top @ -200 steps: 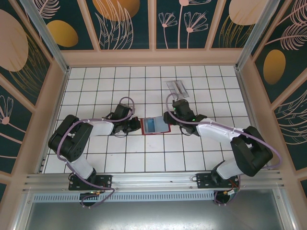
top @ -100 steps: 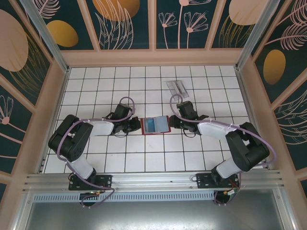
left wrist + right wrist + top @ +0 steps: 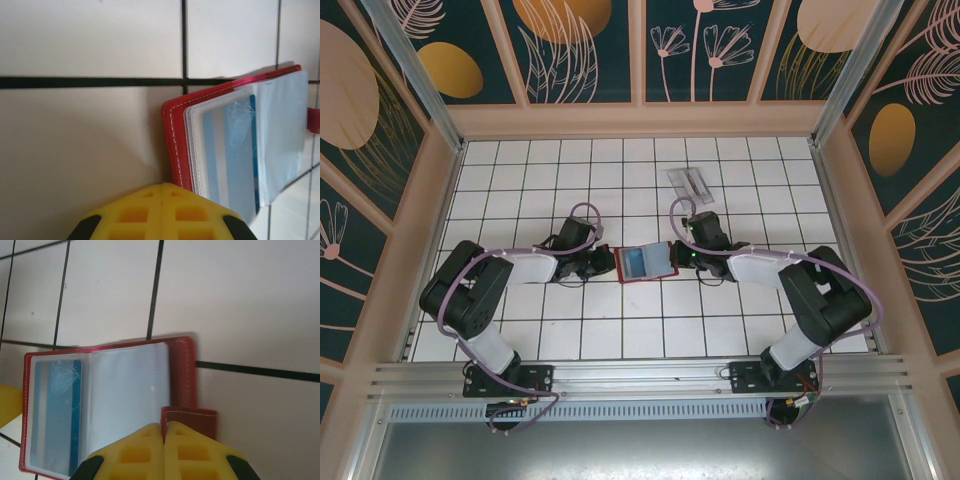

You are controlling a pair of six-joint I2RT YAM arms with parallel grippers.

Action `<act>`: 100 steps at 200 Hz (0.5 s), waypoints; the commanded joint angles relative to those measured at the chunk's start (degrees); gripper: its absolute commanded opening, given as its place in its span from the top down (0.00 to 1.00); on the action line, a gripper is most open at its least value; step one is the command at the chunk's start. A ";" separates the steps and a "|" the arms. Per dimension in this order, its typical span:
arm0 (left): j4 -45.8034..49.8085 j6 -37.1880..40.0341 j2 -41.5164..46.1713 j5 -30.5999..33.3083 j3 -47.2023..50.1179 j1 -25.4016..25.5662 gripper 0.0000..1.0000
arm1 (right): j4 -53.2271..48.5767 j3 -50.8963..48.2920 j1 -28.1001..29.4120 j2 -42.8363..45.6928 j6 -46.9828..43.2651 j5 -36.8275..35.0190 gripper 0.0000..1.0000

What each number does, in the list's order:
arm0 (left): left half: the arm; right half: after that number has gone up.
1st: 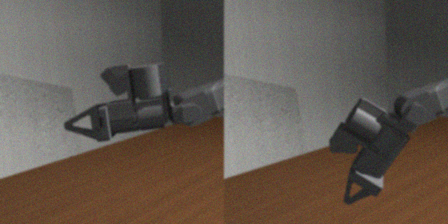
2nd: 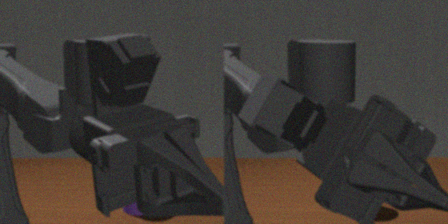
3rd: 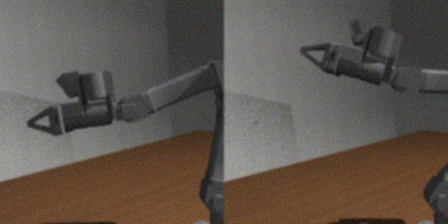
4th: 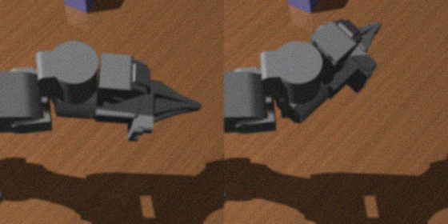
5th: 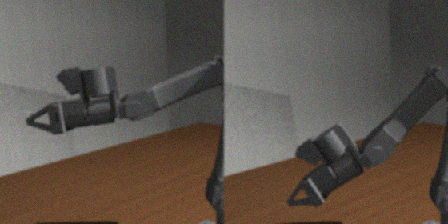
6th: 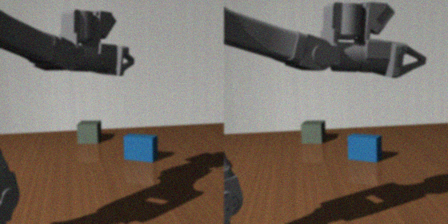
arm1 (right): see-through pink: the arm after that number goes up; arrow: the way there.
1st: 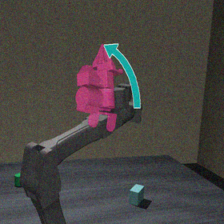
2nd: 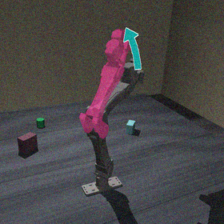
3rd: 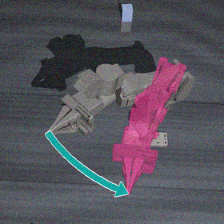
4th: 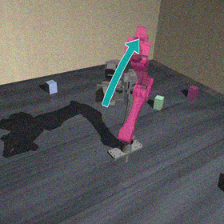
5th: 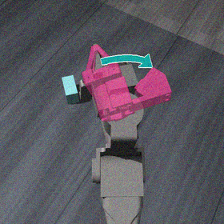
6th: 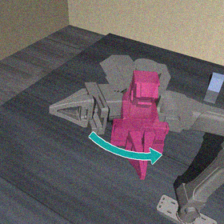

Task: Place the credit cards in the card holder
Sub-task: Close the card holder at the center of the table.

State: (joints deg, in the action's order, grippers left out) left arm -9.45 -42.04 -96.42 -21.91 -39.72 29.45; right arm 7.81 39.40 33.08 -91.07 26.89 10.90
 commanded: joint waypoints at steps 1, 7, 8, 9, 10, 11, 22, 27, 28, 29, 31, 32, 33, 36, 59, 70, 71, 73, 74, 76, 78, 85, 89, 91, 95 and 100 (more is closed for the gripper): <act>-0.09 -2.24 3.61 -3.54 -0.21 0.60 1.00 | 2.93 0.03 2.35 -2.57 1.33 3.52 1.00; 0.40 -2.20 4.05 -3.64 -0.73 0.56 1.00 | 3.23 0.35 3.05 -3.31 1.53 3.60 1.00; 0.53 -2.18 4.09 -3.65 -0.81 0.58 1.00 | 3.33 0.43 3.13 -3.45 1.55 3.69 1.00; 0.69 -2.17 4.16 -3.66 -0.93 0.59 1.00 | 3.34 0.47 3.18 -3.52 1.61 3.69 1.00; 0.81 -2.21 4.19 -3.66 -0.99 0.56 1.00 | 3.39 0.53 3.33 -3.64 1.64 3.69 1.00; 0.91 -2.19 4.25 -3.66 -1.07 0.58 1.00 | 3.41 0.61 3.49 -3.75 1.70 3.74 1.00; 1.77 -2.22 5.02 -3.59 -1.71 0.54 1.00 | 4.42 1.18 4.69 -4.85 2.30 4.64 1.00; 1.81 -2.22 5.37 -3.66 -1.76 0.60 1.00 | 4.99 1.37 5.20 -5.24 2.60 5.03 1.00; 1.81 -2.24 5.46 -3.66 -1.80 0.56 1.00 | 5.09 1.42 5.26 -5.29 2.66 5.11 1.00; 1.81 -2.29 5.50 -3.66 -1.78 0.58 1.00 | 5.23 1.45 5.38 -5.37 2.74 5.19 1.00; 1.81 -2.26 5.64 -3.66 -1.76 0.60 1.00 | 5.51 1.51 5.58 -5.49 2.86 5.34 1.00; 1.81 -2.26 5.72 -3.66 -1.81 0.56 1.00 | 5.62 1.53 5.63 -5.59 2.92 5.40 1.00; 1.81 -2.26 5.77 -3.66 -1.87 0.58 1.00 | 5.76 1.55 5.74 -5.60 2.96 5.47 1.00; 1.85 -2.30 5.88 -3.66 -1.92 0.55 1.00 | 6.11 1.64 5.97 -5.75 3.10 5.60 1.00; 3.03 -2.06 6.44 -4.42 -3.09 0.60 1.00 | 8.54 1.91 7.08 -6.65 4.66 6.73 1.00; 1.85 -2.79 7.22 -4.89 -2.67 0.61 1.00 | 10.46 1.52 7.09 -6.75 5.65 8.12 1.00; 1.69 -2.87 7.26 -4.85 -2.65 0.61 1.00 | 10.64 1.50 7.09 -6.71 5.72 8.24 1.00; 1.41 -3.00 7.40 -4.84 -2.47 0.61 1.00 | 11.06 1.37 7.06 -6.68 5.89 8.50 1.00; 1.25 -3.07 7.48 -4.82 -2.46 0.61 1.00 | 11.25 1.33 7.07 -6.67 6.02 8.56 1.00; 1.05 -3.18 7.59 -4.88 -2.35 0.61 1.00 | 11.63 1.17 7.08 -6.78 6.21 8.91 1.00; 0.78 -3.26 7.68 -4.96 -2.30 0.61 1.00 | 12.03 1.09 7.08 -6.81 6.34 9.22 1.00; 0.20 -3.31 7.67 -4.87 -2.27 0.68 1.00 | 13.36 0.82 7.06 -7.09 6.79 10.17 1.00; 0.14 -3.32 7.47 -4.86 -2.33 0.69 1.00 | 13.95 0.70 7.04 -7.35 7.04 10.54 1.00; 0.14 -3.31 7.32 -4.82 -2.41 0.69 1.00 | 14.13 0.68 7.07 -7.54 7.14 10.72 1.00; 0.20 -3.23 6.99 -4.98 -2.61 0.75 1.00 | 14.46 0.68 7.08 -7.77 7.36 10.95 1.00; 0.10 -3.22 6.28 -5.46 -2.80 0.80 1.00 | 14.74 0.68 6.99 -8.01 7.71 11.34 1.00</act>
State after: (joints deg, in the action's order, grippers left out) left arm -8.80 -44.29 -89.80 -25.34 -41.69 29.69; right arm 16.99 40.23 39.70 -97.27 31.94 17.41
